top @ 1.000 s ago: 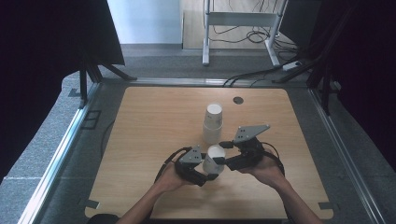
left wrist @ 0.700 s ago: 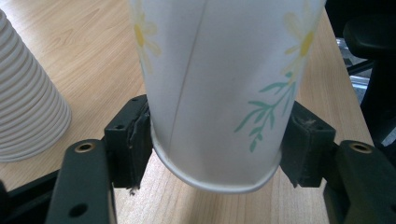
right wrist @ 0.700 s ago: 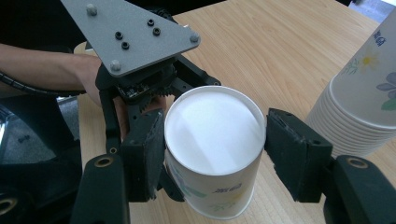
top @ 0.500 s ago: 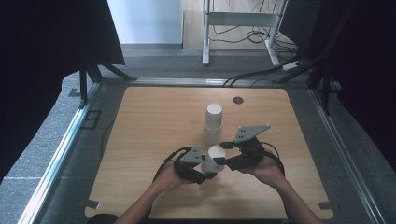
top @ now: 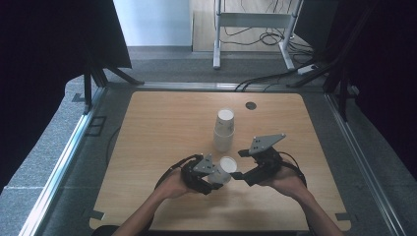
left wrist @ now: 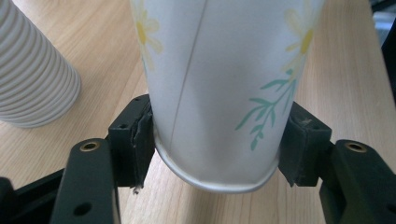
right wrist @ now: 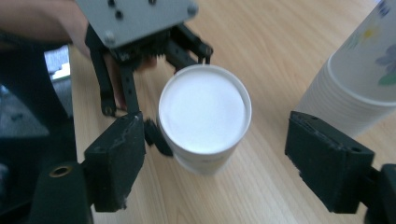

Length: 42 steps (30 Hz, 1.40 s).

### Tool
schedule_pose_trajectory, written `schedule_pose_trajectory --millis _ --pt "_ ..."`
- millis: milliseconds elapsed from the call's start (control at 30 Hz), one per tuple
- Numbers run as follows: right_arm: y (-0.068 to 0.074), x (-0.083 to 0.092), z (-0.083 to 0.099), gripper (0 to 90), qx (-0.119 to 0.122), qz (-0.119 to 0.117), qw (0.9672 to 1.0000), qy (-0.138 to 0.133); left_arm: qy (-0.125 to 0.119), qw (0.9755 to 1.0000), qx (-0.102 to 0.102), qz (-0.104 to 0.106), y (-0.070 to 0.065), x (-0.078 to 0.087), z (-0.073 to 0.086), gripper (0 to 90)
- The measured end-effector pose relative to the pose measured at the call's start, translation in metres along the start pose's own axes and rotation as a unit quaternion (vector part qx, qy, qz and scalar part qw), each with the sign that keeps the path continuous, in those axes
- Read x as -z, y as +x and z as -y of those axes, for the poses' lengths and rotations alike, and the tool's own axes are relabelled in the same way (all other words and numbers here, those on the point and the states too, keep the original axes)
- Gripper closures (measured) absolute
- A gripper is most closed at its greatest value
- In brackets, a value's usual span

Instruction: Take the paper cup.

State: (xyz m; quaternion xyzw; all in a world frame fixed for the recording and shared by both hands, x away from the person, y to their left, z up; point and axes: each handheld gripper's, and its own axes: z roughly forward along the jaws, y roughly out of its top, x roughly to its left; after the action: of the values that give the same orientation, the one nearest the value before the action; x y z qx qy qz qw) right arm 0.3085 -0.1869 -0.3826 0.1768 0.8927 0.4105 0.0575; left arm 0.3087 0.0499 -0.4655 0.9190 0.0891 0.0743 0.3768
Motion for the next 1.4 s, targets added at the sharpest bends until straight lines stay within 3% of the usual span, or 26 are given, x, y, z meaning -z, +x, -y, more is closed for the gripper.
schedule_pose_trajectory --millis 267,300,333,767,1400 --pt "0.005 -0.011 0.001 15.4 0.031 0.000 0.9978 0.058 0.047 0.9983 -0.034 0.002 -0.004 -0.002 -0.009 36.0" --pt "0.006 -0.013 0.001 15.3 0.034 -0.001 0.9974 0.064 0.044 0.9986 -0.030 0.001 -0.006 -0.003 -0.010 35.9" --pt "0.006 -0.015 0.001 15.1 0.038 -0.001 0.9969 0.070 0.052 0.9978 -0.039 0.005 -0.005 -0.003 -0.011 36.0" --pt "0.011 -0.036 0.003 15.0 0.061 -0.012 0.9890 0.134 0.075 0.9953 -0.060 0.011 -0.012 -0.012 -0.016 36.0" --pt "0.011 -0.048 0.008 25.1 0.062 -0.032 0.9860 0.151 0.077 0.9948 -0.064 0.020 -0.017 -0.018 -0.020 36.0"
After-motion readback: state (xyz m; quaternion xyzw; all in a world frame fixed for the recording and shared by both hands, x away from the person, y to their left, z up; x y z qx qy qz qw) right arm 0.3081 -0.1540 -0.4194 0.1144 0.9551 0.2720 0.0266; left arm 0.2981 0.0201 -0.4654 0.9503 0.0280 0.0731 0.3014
